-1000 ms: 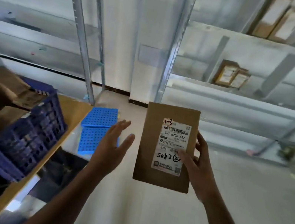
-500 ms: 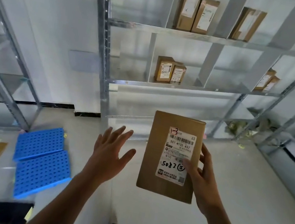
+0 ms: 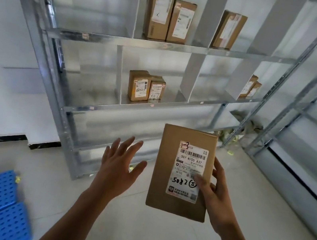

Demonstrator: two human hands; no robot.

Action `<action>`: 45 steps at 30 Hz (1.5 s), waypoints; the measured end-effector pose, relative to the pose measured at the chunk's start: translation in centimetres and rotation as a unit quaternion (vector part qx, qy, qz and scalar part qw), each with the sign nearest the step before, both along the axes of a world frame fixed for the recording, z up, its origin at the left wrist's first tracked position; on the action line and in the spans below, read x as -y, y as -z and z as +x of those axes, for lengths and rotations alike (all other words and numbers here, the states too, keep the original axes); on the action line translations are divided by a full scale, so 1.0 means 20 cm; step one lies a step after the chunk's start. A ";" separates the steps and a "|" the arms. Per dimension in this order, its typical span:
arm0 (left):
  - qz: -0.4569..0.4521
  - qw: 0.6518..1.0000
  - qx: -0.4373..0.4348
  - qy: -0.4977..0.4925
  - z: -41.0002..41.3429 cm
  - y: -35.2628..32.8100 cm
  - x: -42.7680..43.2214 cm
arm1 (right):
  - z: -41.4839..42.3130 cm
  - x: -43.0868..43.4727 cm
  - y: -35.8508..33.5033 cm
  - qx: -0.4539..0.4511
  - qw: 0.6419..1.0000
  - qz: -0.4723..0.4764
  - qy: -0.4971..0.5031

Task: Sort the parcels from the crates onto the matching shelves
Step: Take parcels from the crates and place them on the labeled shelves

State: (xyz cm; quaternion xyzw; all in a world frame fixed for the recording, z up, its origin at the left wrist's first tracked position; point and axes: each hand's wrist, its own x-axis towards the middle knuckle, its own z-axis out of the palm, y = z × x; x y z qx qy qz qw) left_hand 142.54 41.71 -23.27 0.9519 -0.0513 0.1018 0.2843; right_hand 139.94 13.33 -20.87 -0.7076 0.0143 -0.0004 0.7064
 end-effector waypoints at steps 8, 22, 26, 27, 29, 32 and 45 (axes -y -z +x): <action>0.030 0.998 0.025 0.045 0.56 -0.08 0.36 | 0.46 0.35 -0.03 0.006 0.999 0.021 0.036; 0.053 0.995 0.085 -0.020 1.38 -0.37 1.05 | 1.47 1.09 -0.18 0.093 0.995 0.030 -0.015; 0.062 0.994 0.092 -0.024 1.56 -0.40 1.15 | 1.72 1.19 -0.21 0.104 0.994 0.031 -0.019; 0.066 0.993 0.094 -0.020 1.61 -0.41 1.18 | 1.79 1.22 -0.22 0.108 0.993 0.035 -0.019; 0.066 0.993 0.099 -0.008 1.73 -0.42 1.22 | 1.92 1.28 -0.21 0.119 0.992 0.042 -0.015; 0.063 0.991 0.118 0.012 1.94 -0.43 1.30 | 2.14 1.36 -0.23 0.129 0.990 0.056 0.004; -0.023 0.963 0.249 0.100 3.12 -0.86 1.60 | 3.11 1.54 -0.80 0.224 0.971 0.000 0.088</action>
